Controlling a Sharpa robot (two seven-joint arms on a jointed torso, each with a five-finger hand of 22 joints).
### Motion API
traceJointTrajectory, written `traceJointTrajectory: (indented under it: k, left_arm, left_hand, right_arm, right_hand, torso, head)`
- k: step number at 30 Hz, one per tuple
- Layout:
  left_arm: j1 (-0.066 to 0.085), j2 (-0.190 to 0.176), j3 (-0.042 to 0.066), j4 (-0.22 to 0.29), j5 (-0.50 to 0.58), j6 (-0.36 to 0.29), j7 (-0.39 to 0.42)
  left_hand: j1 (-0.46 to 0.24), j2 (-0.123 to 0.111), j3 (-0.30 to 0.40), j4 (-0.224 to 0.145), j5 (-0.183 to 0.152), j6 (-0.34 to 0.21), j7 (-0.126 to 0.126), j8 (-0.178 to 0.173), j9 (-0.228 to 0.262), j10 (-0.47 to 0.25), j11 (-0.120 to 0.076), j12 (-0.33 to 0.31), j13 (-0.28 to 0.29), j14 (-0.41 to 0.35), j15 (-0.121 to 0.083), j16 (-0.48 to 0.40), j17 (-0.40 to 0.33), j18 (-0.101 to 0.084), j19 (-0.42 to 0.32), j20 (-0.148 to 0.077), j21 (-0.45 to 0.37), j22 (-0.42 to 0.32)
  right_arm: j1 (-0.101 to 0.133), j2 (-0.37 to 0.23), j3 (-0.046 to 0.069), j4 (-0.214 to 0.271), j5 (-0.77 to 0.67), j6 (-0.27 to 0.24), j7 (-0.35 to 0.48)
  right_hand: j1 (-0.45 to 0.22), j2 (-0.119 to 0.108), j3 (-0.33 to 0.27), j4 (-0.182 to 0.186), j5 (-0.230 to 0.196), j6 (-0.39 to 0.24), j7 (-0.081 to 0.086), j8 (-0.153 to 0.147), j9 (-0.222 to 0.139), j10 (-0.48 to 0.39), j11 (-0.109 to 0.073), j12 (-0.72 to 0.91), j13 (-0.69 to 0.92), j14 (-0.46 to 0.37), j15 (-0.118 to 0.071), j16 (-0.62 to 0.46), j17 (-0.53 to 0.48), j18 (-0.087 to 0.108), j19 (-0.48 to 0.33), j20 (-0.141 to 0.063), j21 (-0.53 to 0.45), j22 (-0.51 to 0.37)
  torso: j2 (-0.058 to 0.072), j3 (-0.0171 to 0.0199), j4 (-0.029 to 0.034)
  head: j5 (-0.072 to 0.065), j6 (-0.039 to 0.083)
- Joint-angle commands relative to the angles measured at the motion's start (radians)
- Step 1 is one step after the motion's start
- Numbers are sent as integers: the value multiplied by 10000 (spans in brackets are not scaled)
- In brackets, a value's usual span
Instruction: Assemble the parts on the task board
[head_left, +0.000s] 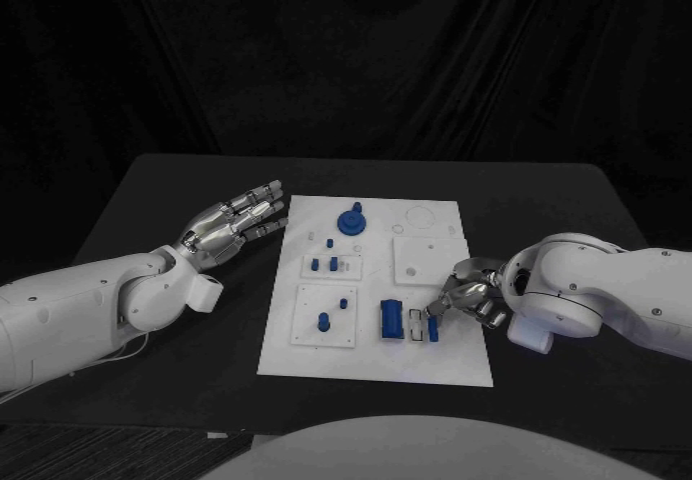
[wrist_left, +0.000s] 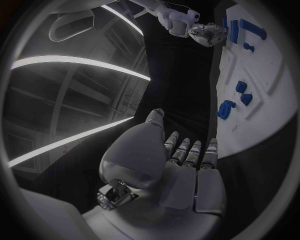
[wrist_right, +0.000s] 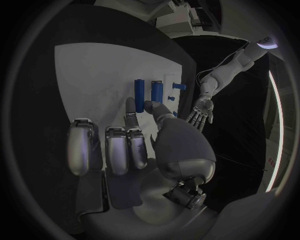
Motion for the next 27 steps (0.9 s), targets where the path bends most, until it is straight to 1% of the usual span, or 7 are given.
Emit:
traceJointTrajectory:
  k: [1,8,9,14,16,20,27]
  left_arm:
    - [-12,6,9,23,57,131,92]
    - [-14,5,9,24,57,133,93]
    - [-14,7,9,22,57,137,92]
    - [-15,13,9,21,57,152,90]
    - [-16,13,9,22,57,156,93]
    - [-21,14,9,19,57,165,90]
    - [-38,29,9,8,57,185,87]
  left_hand:
    - [2,100,4,53,51,-23,24,56,11,-17,46,55,4,29,69,40,15,101,49,19,42,-2]
    - [20,110,14,39,72,-22,29,54,11,-20,52,61,4,26,74,37,14,100,46,20,40,-13]
    - [20,110,14,39,72,-22,29,54,11,-20,52,61,4,26,74,37,14,100,46,20,40,-13]
    - [20,110,14,39,72,-22,29,54,11,-20,52,61,4,26,74,37,14,100,46,20,40,-13]
    - [20,110,14,39,72,-22,29,54,11,-20,52,61,4,26,74,37,14,100,46,20,40,-13]
    - [20,110,14,39,72,-22,29,54,11,-20,52,61,4,26,74,37,14,100,46,20,40,-13]
    - [23,112,16,35,74,-29,31,53,10,-27,57,56,2,22,75,34,12,99,44,20,39,-19]
  right_arm:
    - [5,77,0,-55,328,-256,69]
    - [-11,305,-1,-214,-21,-295,74]
    - [-14,331,-2,-236,-108,-303,71]
    - [-27,419,-2,-329,-421,-317,44]
    - [-35,452,-3,-364,-596,-309,27]
    - [-42,485,-3,-396,-759,-240,-6]
    - [-54,533,-3,-423,-843,-123,-46]
  right_hand:
    - [-85,18,805,-735,-73,-37,-13,39,30,1102,-29,25,2634,844,-64,-74,1446,166,417,27,-39,2097]
    - [-215,-10,959,-718,-531,-106,-32,153,115,1102,-43,25,2634,839,-75,-81,1417,169,408,21,-51,2092]
    - [-246,-19,982,-705,-733,-128,-38,182,136,1102,-47,25,2634,839,-77,-81,1415,169,407,19,-49,2092]
    - [-299,-38,1027,-675,-1120,-207,-37,224,168,1102,-47,25,2634,831,-80,-94,1369,177,392,14,-83,2080]
    - [-334,-45,1040,-638,-1471,-250,-37,255,183,1102,-46,25,2634,828,-79,-98,1355,179,387,14,-94,2077]
    - [-365,-57,1047,-593,-1820,-281,-41,289,193,1102,-49,25,2634,827,-81,-100,1345,185,377,13,-118,2069]
    - [-413,-48,1043,-540,-1915,-282,-39,305,193,1102,-47,25,2634,825,-81,-103,1335,185,377,12,-119,2069]
  torso:
    - [7,0,-5]
    - [6,-1,-2]
    - [9,-1,-1]
    - [3,-1,0]
    - [5,-2,-4]
    - [6,0,-4]
    - [2,-3,-4]
  head:
    - [-11,-1]
    - [-20,-1]
    - [-16,-1]
    - [-13,-1]
    - [7,-1]
    - [1,-1]
    - [6,-1]
